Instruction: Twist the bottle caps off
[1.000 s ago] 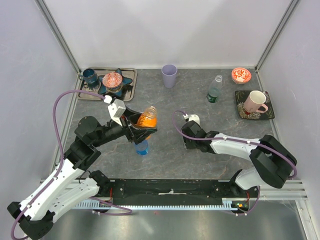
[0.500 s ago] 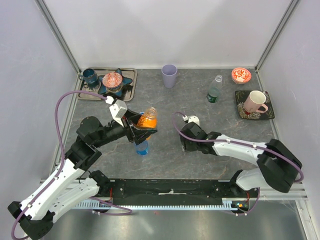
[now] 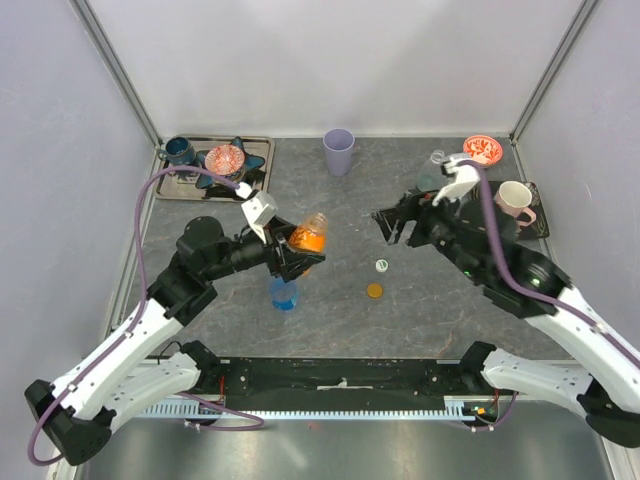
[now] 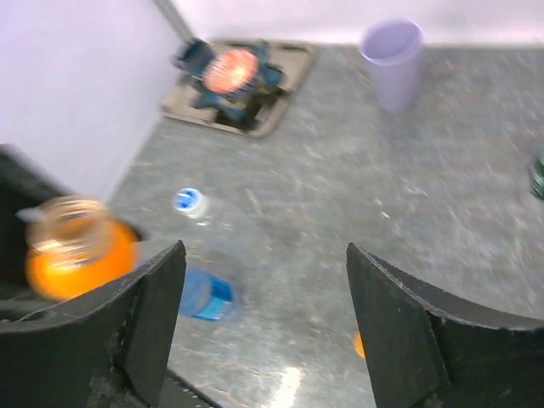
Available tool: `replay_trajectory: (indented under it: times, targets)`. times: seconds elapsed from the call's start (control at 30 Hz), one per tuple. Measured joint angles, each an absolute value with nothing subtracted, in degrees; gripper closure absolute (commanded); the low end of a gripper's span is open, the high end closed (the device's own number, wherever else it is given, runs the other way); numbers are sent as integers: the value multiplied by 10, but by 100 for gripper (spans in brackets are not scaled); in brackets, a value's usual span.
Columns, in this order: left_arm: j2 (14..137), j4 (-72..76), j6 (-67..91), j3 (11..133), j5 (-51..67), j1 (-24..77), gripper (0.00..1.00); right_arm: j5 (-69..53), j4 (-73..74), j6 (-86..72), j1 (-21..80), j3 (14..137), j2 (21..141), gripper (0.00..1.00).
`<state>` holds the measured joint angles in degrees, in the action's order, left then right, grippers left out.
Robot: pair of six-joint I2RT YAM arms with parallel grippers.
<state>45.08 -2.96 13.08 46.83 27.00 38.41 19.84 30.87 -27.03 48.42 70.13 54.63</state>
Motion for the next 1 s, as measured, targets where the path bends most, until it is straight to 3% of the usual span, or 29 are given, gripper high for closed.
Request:
replay_trajectory:
  times: [0.3,0.6,0.8,1.0]
  targets:
    - [563,-30,113,540,353,385,59,29,267,-275,484,755,557,10]
    - [598,-29,109,563,368,402,59,-32,255,-292,485,738,606,11]
    - [605,-29,108,565,372,409,59,-43,232,-295,485,738,615,27]
    - [605,-29,104,565,376,412,56,-57,215,-303,485,728,619,57]
